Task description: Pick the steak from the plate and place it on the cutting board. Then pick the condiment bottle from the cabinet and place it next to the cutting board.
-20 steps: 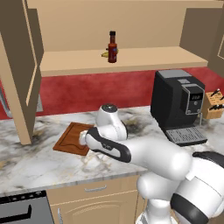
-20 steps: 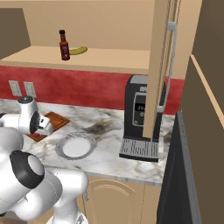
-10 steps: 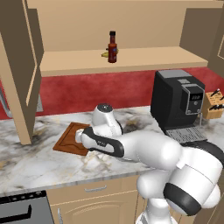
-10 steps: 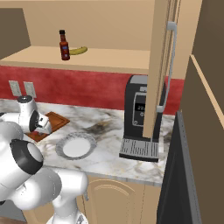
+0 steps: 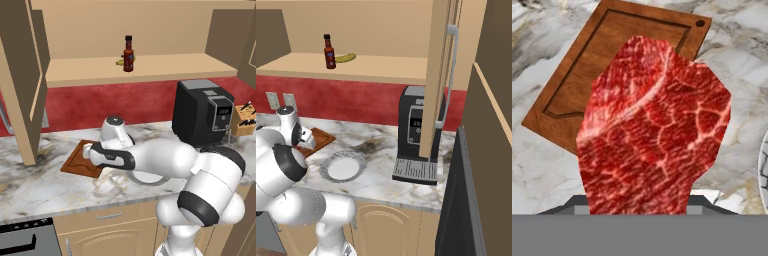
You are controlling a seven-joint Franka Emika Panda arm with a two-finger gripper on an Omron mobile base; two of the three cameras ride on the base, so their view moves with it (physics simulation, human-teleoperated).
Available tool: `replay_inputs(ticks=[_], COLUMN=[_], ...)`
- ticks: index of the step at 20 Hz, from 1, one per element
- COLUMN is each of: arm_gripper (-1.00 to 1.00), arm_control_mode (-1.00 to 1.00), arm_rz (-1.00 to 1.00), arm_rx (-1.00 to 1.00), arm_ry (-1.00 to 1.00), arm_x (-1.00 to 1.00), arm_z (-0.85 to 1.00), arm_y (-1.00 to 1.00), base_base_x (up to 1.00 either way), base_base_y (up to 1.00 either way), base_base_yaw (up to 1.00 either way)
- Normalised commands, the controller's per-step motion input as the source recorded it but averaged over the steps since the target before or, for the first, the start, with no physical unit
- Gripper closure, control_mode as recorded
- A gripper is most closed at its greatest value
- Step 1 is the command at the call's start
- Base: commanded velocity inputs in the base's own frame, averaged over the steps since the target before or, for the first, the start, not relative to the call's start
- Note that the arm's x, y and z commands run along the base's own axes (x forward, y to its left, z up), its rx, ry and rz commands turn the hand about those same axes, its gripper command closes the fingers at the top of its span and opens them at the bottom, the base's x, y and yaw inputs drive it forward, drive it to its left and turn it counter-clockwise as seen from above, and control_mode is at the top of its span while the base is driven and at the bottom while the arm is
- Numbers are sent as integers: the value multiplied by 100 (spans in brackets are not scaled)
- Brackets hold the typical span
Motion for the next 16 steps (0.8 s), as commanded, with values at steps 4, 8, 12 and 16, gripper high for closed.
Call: replay_inputs(ticks=[4, 8, 12, 16], arm_gripper=[100, 100, 100, 100], arm_control_mode=[-100, -100, -100, -100], arm_rz=[-2, -3, -3, -2], arm_rx=[0, 0, 3, 5], arm_ry=[-3, -2, -1, 0], arm_x=[14, 18, 18, 23], arm_z=[-12, -26, -27, -14], arm_y=[6, 2, 2, 6], base_base_x=[0, 0, 0, 0], base_base_y=[0, 0, 0, 0], base_base_yaw=[0, 0, 0, 0])
